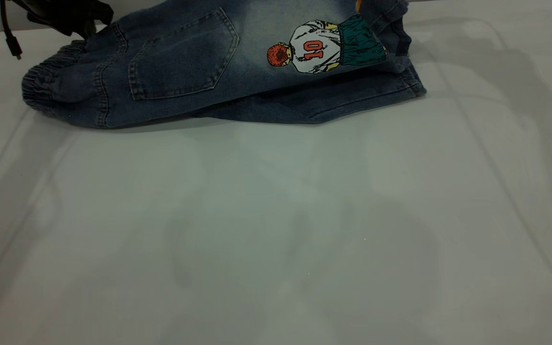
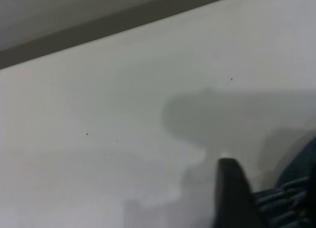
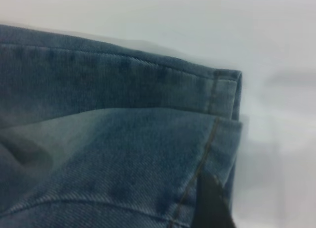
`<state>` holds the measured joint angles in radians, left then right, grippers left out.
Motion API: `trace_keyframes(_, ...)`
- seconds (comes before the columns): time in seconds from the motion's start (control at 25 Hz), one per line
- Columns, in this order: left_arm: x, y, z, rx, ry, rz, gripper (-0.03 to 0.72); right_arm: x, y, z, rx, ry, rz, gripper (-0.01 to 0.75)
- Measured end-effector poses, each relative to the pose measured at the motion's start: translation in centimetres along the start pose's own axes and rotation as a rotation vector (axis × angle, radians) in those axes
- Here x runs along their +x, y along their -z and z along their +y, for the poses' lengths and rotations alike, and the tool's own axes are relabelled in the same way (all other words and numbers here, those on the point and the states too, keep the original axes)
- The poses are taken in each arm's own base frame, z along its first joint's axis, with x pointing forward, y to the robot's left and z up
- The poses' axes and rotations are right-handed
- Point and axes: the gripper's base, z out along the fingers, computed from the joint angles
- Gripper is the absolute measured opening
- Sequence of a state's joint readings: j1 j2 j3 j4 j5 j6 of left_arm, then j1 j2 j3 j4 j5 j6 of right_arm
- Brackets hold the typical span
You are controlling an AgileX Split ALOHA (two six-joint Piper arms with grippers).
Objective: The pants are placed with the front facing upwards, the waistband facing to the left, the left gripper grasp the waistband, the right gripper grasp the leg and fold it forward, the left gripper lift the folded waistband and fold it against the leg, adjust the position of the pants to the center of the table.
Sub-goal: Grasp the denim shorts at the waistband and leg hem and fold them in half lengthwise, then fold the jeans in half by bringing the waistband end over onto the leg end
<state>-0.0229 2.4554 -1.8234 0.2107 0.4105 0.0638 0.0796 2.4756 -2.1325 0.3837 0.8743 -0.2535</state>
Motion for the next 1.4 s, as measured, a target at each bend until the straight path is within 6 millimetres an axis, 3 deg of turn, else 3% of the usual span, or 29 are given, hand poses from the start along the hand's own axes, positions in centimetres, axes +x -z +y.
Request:
trace_keyframes(0.2,-0.3,0.0,0.2,-0.013,-0.025,-0.035,0.477,-0.1,0.1,0.4,-0.031,-0.028,-0.012,0.395)
trace_keyframes(0.6,-1.8,0.2,0.4,-0.048,-0.110,-0.198,0.489,-1.0,2.0,0.9,-0.030,-0.018,-0.047,0.395)
trace_keyframes(0.92,-4.6,1.7,1.3,-0.077,-0.094,-0.285,0.489,-0.7,2.2,1.8,-0.067,-0.022,-0.004,0.395)
trace_keyframes(1.2,-5.4,3.1,2.2,-0.098,-0.047,-0.144,0.489,-1.1,2.7,4.5,-0.121,0.014,0.012,0.395)
trace_keyframes(1.4,-4.2,3.3,2.4,-0.102,-0.038,0.020,0.489,-2.3,5.0,5.9,-0.150,0.070,0.026,0.395)
